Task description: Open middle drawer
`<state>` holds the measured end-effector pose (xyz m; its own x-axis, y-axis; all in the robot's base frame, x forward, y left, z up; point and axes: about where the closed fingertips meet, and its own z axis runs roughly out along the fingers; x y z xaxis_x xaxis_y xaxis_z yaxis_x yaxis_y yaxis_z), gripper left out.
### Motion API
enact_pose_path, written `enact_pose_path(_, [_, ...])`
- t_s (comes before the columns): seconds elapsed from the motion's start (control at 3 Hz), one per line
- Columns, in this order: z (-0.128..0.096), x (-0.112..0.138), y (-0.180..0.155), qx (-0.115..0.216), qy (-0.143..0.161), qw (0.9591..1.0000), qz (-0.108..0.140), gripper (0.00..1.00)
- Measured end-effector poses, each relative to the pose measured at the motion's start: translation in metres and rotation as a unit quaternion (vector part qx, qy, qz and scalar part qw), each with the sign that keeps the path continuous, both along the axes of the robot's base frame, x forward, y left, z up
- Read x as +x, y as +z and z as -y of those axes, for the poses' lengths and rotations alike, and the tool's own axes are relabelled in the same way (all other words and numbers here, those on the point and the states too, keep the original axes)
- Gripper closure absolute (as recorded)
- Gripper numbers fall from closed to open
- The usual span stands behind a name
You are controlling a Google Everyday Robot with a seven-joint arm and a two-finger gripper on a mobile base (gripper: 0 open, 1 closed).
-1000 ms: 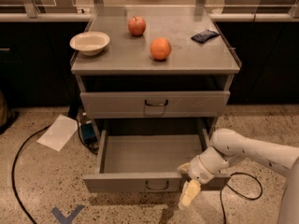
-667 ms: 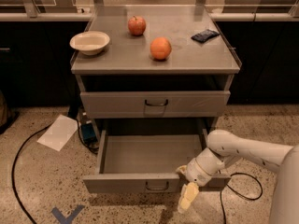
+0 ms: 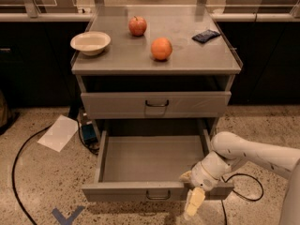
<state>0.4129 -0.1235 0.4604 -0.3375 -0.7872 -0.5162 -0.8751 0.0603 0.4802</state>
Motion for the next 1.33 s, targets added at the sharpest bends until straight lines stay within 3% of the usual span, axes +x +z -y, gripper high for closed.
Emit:
enact_pose_path(0.67, [-0.001, -0.023, -0.004, -0.003, 0.036, 0.999, -0.027, 0.0])
enact_pose_path(1.0, [0.006, -0.047, 0.008, 0.005, 0.046, 0.9978, -0.048, 0.0])
enact_pose_path(1.33, [0.003, -0.046, 0.002, 0.004, 0.048, 0.9974, -0.053, 0.0])
